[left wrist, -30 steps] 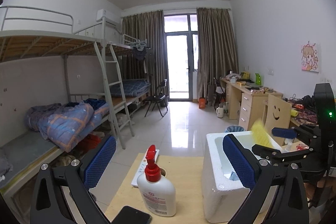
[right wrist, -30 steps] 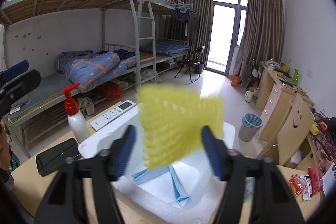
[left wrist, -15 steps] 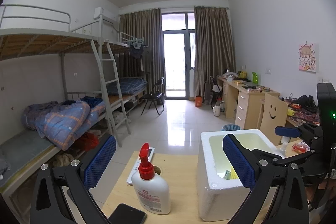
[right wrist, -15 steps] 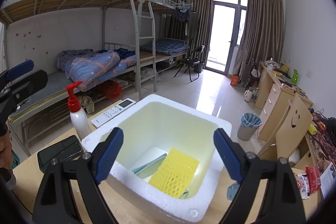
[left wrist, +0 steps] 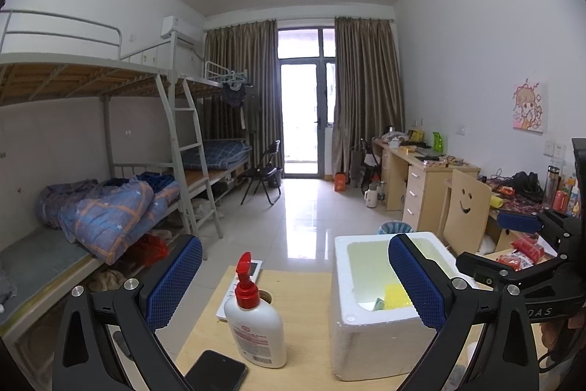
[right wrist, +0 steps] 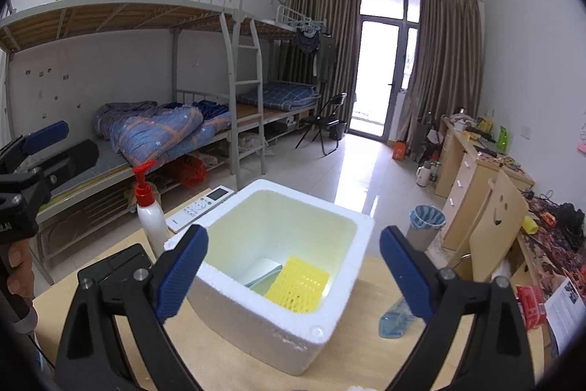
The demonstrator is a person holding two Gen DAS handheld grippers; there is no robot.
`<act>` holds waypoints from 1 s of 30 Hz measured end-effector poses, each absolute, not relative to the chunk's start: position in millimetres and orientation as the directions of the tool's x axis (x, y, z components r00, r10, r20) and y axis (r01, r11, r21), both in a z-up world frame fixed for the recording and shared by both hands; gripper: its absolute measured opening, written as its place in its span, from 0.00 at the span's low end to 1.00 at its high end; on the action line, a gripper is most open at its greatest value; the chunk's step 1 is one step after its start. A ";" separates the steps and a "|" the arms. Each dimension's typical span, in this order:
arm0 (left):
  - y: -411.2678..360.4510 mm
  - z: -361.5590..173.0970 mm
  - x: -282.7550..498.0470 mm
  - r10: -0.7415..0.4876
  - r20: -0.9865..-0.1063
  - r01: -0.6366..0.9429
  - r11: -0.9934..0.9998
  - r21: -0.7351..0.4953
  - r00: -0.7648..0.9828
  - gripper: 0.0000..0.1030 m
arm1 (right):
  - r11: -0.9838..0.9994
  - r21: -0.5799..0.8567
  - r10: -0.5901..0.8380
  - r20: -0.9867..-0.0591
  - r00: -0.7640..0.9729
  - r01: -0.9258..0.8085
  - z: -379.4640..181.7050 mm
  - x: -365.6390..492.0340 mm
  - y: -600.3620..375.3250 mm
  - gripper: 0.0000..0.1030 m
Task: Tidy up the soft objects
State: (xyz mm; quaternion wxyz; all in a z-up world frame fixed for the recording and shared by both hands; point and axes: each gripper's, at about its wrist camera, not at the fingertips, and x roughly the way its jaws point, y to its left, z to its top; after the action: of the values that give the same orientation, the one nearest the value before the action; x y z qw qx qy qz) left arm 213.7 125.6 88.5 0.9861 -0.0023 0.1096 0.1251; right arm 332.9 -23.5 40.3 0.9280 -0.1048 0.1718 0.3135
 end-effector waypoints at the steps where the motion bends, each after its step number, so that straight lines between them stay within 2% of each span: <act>1: 123.5 89.6 210.8 0.243 -0.214 -0.244 0.969 0.022 0.946 0.99 | 0.785 -0.088 0.542 -0.381 0.749 -0.613 41.9 331.1 -25.0 0.94; 5: 115.7 94.7 199.6 0.231 -0.209 -0.233 0.972 0.017 0.950 0.99 | 0.793 -0.085 0.540 -0.361 0.760 -0.604 47.1 316.9 -34.2 1.00; 30: 61.1 118.3 110.6 0.119 -0.120 -0.116 0.993 0.037 0.986 0.99 | 0.836 -0.074 0.519 -0.216 0.827 -0.544 71.9 214.0 -98.6 1.00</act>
State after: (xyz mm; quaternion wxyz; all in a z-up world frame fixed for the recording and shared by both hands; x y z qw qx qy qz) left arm 110.6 61.1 118.3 0.9963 0.0149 0.0610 0.0590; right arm 214.0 -98.6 71.9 0.9534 -0.0663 0.0940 0.2790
